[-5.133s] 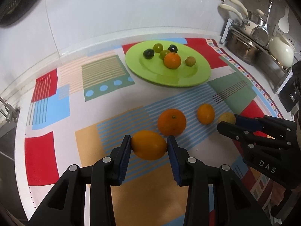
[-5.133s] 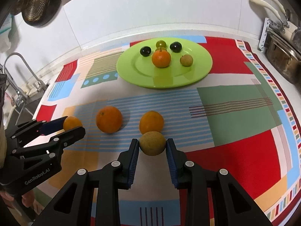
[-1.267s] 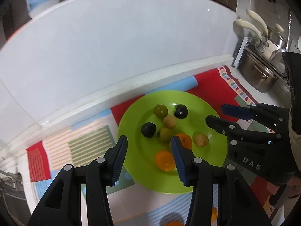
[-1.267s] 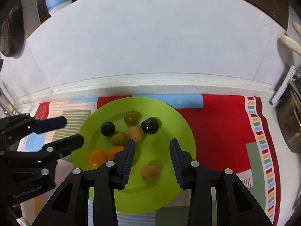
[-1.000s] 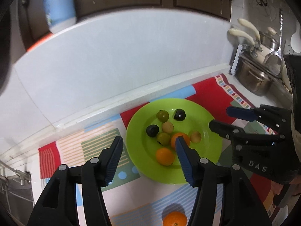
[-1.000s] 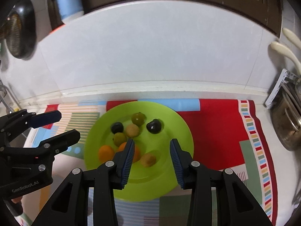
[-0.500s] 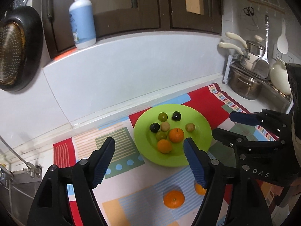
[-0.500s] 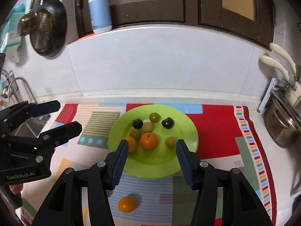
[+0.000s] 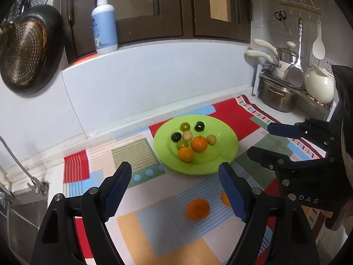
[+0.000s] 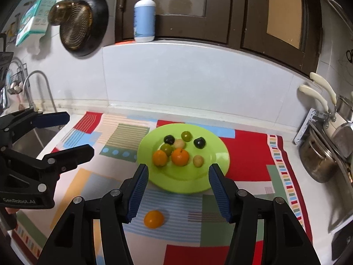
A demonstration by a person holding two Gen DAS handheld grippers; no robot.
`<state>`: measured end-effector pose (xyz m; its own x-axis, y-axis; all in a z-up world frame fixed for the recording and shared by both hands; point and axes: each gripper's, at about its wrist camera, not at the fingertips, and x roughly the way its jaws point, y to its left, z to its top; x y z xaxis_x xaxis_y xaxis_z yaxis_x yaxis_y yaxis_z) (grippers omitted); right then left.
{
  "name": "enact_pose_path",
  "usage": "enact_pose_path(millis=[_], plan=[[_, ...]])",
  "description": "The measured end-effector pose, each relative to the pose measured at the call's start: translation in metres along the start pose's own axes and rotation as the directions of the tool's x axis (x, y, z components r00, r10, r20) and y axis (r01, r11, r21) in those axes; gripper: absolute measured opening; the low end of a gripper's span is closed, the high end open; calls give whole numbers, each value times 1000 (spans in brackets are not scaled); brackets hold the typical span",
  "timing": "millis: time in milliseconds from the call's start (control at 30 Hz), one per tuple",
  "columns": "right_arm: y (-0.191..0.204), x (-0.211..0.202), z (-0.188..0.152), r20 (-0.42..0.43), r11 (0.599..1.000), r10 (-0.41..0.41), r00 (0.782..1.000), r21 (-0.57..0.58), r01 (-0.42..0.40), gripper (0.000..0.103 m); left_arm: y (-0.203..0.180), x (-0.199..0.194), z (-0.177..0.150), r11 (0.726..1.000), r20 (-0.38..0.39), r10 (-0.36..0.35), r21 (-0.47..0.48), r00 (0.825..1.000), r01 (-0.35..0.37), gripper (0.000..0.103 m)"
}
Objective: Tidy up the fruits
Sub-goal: 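Move both open grippers back toward the last two oranges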
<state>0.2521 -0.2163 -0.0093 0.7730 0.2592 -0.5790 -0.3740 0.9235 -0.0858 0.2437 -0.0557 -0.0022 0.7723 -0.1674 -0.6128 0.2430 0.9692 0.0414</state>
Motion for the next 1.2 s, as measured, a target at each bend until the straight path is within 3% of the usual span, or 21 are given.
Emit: enact_pose_path(millis=[167,733,1200], plan=[[8,2,-15,-27,1000,20,999,-20,-20,58,-2,2,-16,1000,-10,-21,-16,1000,21,81],[17,32,-62,-153,997,60,986,-46,-68,58,-16,54,-64,998,-187,-54,17,981,58,81],[15,72,-79,-246,988,113,963,-74,-135,58,-20,81,-73,995,-180,-62,65,982,74,76]])
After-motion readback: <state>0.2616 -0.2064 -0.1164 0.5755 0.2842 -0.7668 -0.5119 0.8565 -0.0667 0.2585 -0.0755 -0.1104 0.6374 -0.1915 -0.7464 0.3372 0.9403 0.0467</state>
